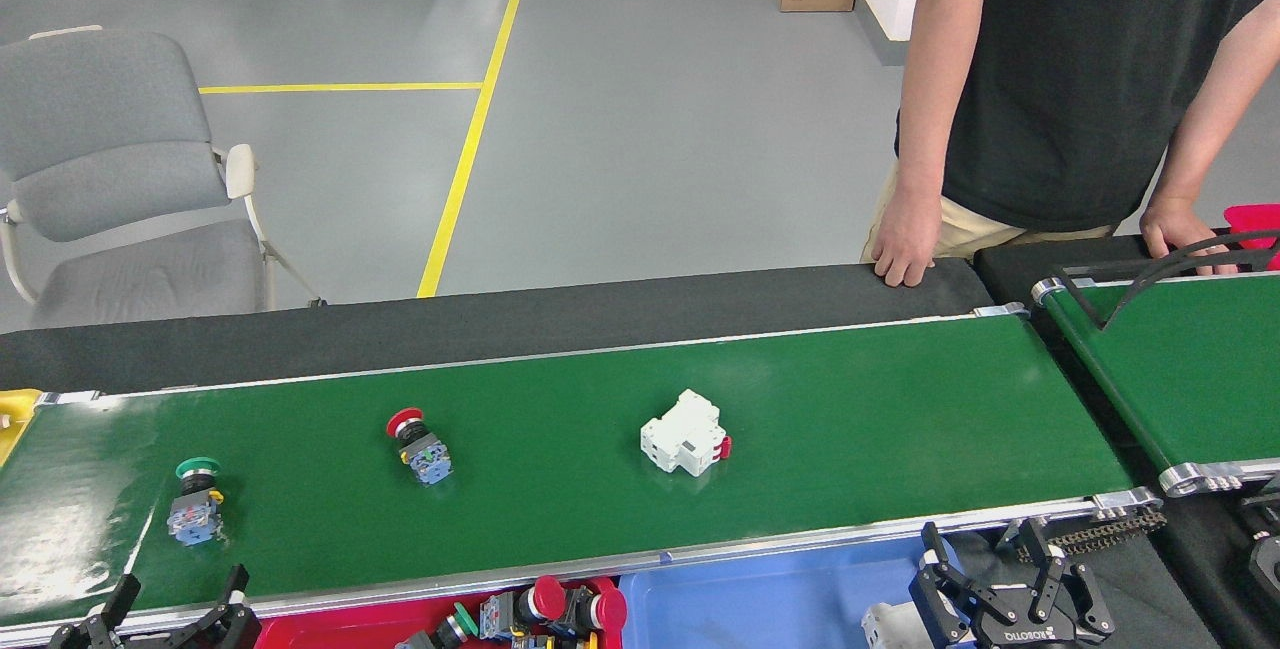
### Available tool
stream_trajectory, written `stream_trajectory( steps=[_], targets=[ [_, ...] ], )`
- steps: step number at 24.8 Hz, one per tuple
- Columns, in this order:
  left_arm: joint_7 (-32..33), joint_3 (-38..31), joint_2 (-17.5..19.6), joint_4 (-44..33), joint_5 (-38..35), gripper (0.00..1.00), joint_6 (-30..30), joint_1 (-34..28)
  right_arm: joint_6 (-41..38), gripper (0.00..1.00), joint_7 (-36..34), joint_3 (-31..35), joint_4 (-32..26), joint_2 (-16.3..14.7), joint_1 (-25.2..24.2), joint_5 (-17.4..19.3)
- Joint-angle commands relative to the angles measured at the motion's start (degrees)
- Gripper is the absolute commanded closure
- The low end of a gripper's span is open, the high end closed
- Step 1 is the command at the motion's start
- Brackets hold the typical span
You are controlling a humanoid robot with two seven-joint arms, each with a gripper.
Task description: Pick switch part from conveyor to tray
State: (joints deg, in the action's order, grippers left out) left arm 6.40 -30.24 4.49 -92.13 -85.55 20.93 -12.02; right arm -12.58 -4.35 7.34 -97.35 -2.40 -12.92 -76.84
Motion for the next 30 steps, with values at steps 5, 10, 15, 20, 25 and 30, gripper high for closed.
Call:
stream_trajectory(
  steps=[5, 10, 15, 20, 25, 30],
  targets=[
    [-0.1, -1.0, 4.7, 5.6, 0.1, 0.01, -5.0, 1.6, -4.6, 0.00, 0.5, 0.1, -1.1, -0.5, 0.8, 0.3],
    [-0.1, -1.0, 7.8, 12.9, 0.1, 0.01, -7.4, 7.1, -4.2, 0.00, 1.1, 0.1, -1.3, -0.2, 0.7, 0.2],
    [-0.4, -1.0, 9.4, 18.1, 0.3, 0.29, -7.6, 10.7, -3.9, 0.00, 1.2, 0.1, -1.7, -0.3, 0.2, 0.2],
    [-0.7, -1.0, 9.3, 19.6, 2.3, 0.86, -7.5, 11.0, -3.9, 0.00, 1.2, 0.1, -1.7, -0.4, 0.1, 0.2],
    [-1.3, -0.3, 8.9, 17.5, 5.1, 0.93, -6.6, 10.6, -4.0, 0.00, 1.2, 0.1, -1.8, -0.4, 0.0, 0.2],
    [-1.2, 1.3, 7.3, -2.1, 9.2, 0.78, 9.5, -0.5, -3.7, 0.00, 1.3, 0.3, -1.8, -0.3, 0.0, 0.1]
  ],
)
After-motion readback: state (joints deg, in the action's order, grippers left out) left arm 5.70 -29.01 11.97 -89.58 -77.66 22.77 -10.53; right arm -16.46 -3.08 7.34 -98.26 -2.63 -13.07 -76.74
